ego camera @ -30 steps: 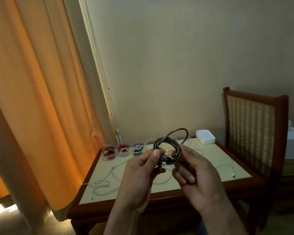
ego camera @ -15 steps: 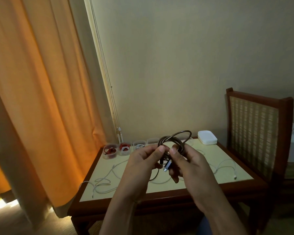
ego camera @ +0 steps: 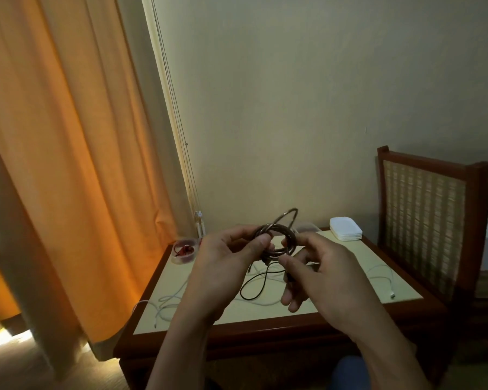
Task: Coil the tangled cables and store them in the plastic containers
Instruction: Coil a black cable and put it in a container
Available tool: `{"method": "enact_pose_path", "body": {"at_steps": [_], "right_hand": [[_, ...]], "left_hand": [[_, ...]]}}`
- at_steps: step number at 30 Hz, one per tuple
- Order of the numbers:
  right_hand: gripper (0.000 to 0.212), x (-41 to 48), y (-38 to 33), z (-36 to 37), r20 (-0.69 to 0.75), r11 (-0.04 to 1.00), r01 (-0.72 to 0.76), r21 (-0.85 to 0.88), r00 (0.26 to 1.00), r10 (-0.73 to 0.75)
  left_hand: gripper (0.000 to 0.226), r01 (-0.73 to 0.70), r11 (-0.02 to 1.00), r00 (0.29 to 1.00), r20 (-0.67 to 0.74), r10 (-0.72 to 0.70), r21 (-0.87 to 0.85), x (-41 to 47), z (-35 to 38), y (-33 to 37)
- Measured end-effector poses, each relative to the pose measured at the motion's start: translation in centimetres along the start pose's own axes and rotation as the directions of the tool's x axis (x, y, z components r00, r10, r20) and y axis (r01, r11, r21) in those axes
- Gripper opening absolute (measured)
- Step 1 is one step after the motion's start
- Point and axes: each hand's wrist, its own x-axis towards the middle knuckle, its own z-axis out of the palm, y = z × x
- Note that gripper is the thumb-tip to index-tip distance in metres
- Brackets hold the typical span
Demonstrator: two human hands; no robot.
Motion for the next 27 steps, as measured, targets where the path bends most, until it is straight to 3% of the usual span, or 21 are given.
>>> {"method": "enact_pose_path", "body": {"at_steps": [4,7,11,16,20,23,27], "right_hand": [[0.023,0.1,0.8,-0.2,-0.113,0.913,0.159,-0.377,0.97,-0.216],[0.021,0.4,1.7,-0.8,-0.192,0.824,0.251,-0.508,0.9,-0.392],[0.02,0.7,2.7,-1.4,-0.354,0.843,0.238,-0.483,0.827,-0.436],[0.014,0.8,3.4,-1.5,-0.469,0.928,0.178,-0.328,0.822,-0.324],[0.011,0.6,3.4,-1.5,-0.482,0.946,0.171,-0.277,0.826,-0.291],[0.011,0.6,3.3,-1.4,-0.472,0.944,0.19,-0.269,0.829,-0.301],[0.012,0.7,3.6,-1.5,-0.46,0.943,0.201,-0.267,0.833,-0.308]], "left_hand": [[0.016,0.019,0.996,0.993,-0.115,-0.028,-0.084,0.0,0.6,-0.6],[0.016,0.033,0.982,0.97,-0.23,-0.075,-0.184,0.3,0.2,-1.2],[0.016,0.035,0.986,0.969,-0.235,-0.073,-0.164,0.4,0.0,-1.4],[0.018,0.136,0.991,0.987,-0.088,-0.135,0.003,0.3,0.1,-1.3],[0.008,0.169,0.973,0.985,0.01,-0.172,0.155,0.4,0.1,-0.7],[0.031,0.205,0.959,0.967,0.11,-0.229,0.197,0.8,-0.3,-0.6],[0.029,0.246,0.952,0.951,0.141,-0.273,0.185,1.4,-0.9,-1.1]]}}
